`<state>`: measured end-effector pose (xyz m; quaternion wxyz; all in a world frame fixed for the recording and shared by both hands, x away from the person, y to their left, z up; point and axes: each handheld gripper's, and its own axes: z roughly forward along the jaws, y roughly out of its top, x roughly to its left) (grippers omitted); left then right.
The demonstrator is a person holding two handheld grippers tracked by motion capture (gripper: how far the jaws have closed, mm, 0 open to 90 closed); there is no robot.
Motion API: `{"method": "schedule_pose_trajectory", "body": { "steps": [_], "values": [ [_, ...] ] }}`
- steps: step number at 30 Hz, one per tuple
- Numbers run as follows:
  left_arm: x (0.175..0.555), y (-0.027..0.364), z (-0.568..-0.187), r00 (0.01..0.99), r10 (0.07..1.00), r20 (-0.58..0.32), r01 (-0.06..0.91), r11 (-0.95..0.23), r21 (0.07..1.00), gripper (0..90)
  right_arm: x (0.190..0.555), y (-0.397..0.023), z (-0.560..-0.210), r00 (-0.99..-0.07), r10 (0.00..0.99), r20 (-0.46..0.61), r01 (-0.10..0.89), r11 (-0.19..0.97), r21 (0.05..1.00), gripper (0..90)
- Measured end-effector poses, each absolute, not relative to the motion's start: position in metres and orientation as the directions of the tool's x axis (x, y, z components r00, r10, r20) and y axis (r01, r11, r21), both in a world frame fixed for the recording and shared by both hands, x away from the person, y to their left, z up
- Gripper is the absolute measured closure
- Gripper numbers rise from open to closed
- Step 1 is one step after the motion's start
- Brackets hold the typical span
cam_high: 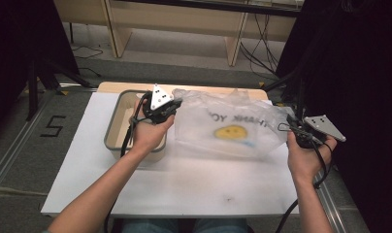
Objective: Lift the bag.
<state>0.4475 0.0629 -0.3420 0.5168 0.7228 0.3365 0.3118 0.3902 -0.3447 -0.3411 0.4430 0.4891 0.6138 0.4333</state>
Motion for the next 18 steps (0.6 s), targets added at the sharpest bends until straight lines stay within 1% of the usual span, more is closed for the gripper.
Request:
{"method": "schedule_pose_trajectory", "body": {
  "steps": [9,18],
  "values": [
    [0.458,0.057,-0.355,0.568,0.815,0.113,0.196,-0.267,0.944,89.0,0.401,-0.342,-0.355,-0.135,0.984,-0.115,0.258,0.147,0.955,90.0],
    [0.469,0.054,-0.365,0.556,0.823,0.119,0.231,-0.29,0.929,89.0,0.409,-0.338,-0.362,-0.145,0.982,-0.121,0.283,0.159,0.946,90.0]
  ]
}}
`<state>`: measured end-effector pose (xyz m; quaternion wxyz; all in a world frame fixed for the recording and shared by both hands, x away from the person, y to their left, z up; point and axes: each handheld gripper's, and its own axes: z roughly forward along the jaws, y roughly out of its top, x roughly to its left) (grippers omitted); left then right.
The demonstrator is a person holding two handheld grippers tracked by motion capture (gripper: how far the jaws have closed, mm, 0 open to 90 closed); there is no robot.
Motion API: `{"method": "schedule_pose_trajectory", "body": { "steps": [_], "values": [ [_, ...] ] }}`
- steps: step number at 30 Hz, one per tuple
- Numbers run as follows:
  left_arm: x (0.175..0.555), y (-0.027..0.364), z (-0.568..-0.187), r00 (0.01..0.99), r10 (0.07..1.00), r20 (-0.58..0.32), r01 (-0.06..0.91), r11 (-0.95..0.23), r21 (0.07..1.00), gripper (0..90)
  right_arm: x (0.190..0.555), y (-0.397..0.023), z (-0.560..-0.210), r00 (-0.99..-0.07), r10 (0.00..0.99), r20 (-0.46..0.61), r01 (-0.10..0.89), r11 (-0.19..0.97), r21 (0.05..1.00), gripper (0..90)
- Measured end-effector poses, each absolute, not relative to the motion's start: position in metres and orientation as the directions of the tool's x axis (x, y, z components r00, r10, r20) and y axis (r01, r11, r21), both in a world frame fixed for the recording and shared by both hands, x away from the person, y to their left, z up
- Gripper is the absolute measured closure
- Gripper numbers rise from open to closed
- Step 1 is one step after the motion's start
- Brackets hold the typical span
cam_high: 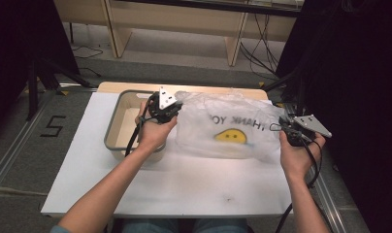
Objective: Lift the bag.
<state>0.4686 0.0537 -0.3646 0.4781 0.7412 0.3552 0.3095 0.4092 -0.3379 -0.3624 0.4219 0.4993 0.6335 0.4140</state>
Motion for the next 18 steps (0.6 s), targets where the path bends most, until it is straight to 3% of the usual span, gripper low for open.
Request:
{"method": "schedule_pose_trajectory", "body": {
  "steps": [18],
  "values": [
    [0.488,0.051,-0.383,0.54,0.83,0.139,0.302,-0.346,0.888,88.8,0.426,-0.332,-0.382,-0.16,0.98,-0.116,0.365,0.168,0.916,89.7]
  ]
}}
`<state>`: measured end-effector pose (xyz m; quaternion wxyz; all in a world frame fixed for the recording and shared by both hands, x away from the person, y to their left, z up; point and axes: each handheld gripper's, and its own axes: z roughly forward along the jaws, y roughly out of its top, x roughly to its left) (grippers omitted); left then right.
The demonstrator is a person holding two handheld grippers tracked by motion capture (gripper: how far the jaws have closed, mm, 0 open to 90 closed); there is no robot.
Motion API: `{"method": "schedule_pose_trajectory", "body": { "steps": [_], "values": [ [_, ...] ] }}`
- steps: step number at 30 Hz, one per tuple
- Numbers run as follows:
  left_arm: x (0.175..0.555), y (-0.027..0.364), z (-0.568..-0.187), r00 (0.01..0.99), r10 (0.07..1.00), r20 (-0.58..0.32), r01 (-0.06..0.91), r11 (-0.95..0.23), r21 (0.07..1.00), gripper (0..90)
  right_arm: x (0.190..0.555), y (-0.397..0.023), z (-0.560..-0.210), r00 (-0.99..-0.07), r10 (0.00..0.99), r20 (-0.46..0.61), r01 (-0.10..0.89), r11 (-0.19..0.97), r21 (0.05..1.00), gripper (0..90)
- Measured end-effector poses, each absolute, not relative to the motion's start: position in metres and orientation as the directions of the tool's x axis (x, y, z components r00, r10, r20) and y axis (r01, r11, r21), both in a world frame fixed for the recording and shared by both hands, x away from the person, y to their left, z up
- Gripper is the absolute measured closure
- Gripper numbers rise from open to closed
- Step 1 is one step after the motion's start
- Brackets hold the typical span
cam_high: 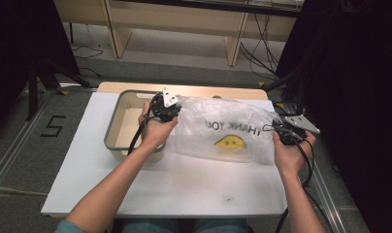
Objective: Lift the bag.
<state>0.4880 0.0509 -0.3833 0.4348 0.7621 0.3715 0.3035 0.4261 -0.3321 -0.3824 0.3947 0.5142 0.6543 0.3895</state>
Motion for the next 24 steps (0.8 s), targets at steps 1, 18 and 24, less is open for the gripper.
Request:
{"method": "schedule_pose_trajectory", "body": {
  "steps": [1,18,24],
  "values": [
    [0.4884,0.051,-0.3838,0.539,0.831,0.139,0.305,-0.346,0.887,88.8,0.4266,-0.3319,-0.3826,-0.163,0.98,-0.115,0.367,0.169,0.915,89.7],
    [0.4942,0.0522,-0.3874,0.528,0.84,0.124,0.321,-0.333,0.886,86.9,0.4341,-0.3325,-0.3881,-0.179,0.979,-0.098,0.404,0.164,0.9,89.2],
    [0.4932,0.0522,-0.3859,0.51,0.856,0.086,0.333,-0.289,0.897,68.8,0.4347,-0.3334,-0.3878,-0.179,0.98,-0.092,0.407,0.159,0.9,88.7]
  ]
}}
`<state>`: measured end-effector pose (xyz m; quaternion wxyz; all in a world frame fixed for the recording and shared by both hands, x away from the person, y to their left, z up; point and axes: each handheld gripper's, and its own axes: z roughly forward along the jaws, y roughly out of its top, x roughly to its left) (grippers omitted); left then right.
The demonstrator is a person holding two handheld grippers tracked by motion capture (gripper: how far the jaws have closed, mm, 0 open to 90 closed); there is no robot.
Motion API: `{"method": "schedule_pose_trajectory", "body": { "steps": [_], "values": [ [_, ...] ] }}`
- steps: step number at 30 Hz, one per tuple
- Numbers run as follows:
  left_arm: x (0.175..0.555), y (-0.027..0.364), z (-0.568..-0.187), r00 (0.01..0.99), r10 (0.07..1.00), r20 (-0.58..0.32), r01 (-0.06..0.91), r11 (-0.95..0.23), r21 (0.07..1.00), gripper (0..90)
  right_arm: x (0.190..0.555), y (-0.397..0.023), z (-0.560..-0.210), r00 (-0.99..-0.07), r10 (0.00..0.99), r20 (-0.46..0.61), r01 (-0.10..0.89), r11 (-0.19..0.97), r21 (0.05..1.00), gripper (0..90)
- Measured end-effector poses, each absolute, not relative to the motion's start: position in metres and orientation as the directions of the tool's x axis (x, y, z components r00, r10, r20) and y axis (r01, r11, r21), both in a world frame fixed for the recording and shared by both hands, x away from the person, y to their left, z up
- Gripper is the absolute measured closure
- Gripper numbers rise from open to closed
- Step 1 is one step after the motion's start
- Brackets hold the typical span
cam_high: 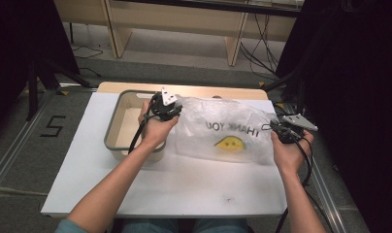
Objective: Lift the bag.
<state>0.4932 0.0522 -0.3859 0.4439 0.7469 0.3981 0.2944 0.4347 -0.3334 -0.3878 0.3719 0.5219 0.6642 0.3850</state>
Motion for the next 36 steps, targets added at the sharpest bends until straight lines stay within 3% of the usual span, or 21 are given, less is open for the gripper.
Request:
{"method": "schedule_pose_trajectory", "body": {
  "steps": [5,9,19,31,36],
  "values": [
    [0.491,0.054,-0.383,0.473,0.878,0.067,0.336,-0.251,0.908,47.6,0.434,-0.335,-0.387,-0.169,0.981,-0.091,0.401,0.153,0.903,85.8],
    [0.488,0.057,-0.379,0.468,0.884,0.025,0.343,-0.207,0.916,39.6,0.434,-0.336,-0.386,-0.163,0.983,-0.084,0.398,0.143,0.906,82.2],
    [0.482,0.056,-0.375,0.477,0.879,0.023,0.336,-0.206,0.919,35.0,0.433,-0.337,-0.384,-0.136,0.986,-0.097,0.374,0.142,0.917,66.6],
    [0.477,0.056,-0.368,0.486,0.874,-0.008,0.319,-0.169,0.933,32.3,0.432,-0.341,-0.376,-0.156,0.987,-0.047,0.314,0.094,0.945,39.9],
    [0.475,0.056,-0.364,0.494,0.869,-0.009,0.317,-0.17,0.933,31.6,0.429,-0.338,-0.367,-0.162,0.985,-0.053,0.27,0.096,0.958,34.8]
  ]
}}
